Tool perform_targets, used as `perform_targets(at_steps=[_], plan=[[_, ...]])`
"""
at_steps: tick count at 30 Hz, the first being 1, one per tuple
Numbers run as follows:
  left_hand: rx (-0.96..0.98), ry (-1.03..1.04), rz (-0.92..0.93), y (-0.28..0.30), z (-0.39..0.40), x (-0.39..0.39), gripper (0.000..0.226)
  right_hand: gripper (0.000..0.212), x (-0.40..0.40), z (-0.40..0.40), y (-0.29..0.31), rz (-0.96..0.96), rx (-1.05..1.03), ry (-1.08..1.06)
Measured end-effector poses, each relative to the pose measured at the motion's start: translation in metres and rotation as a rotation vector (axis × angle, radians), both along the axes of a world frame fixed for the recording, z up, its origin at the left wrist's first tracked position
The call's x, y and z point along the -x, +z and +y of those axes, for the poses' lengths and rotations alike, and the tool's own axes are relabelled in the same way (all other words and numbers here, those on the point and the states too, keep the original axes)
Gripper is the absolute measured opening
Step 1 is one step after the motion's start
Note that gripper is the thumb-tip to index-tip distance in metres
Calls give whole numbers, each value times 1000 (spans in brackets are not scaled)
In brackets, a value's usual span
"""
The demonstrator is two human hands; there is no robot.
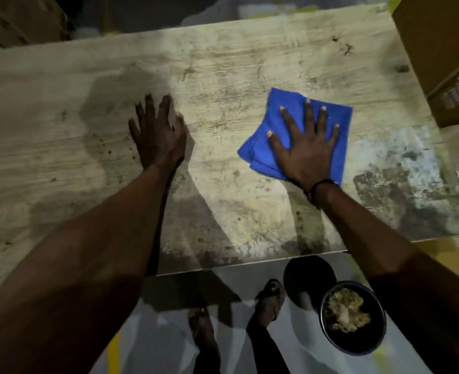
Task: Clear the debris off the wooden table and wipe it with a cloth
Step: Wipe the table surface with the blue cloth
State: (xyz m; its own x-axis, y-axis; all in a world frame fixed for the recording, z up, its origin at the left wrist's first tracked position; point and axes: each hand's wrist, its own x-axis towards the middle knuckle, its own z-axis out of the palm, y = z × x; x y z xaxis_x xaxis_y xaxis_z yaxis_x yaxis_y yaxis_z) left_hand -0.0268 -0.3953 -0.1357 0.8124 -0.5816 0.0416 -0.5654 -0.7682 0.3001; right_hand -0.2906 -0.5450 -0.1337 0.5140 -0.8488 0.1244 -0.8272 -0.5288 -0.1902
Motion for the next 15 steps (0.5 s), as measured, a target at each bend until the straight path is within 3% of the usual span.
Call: perform_targets(at_steps=[5,8,11,15], plan=[[3,20,-27,-3,-1,-4,58,72,2,103,6,29,-79,393],[4,23,-33,-4,-3,-5,57,69,2,114,8,-6,-115,501],[-13,36,-48,-4,-3,-6,56,70,-24,50,0,-13,-32,410],[-5,39,-47,-2,-4,-5,55,69,-64,-57,-3,-41,1,102]])
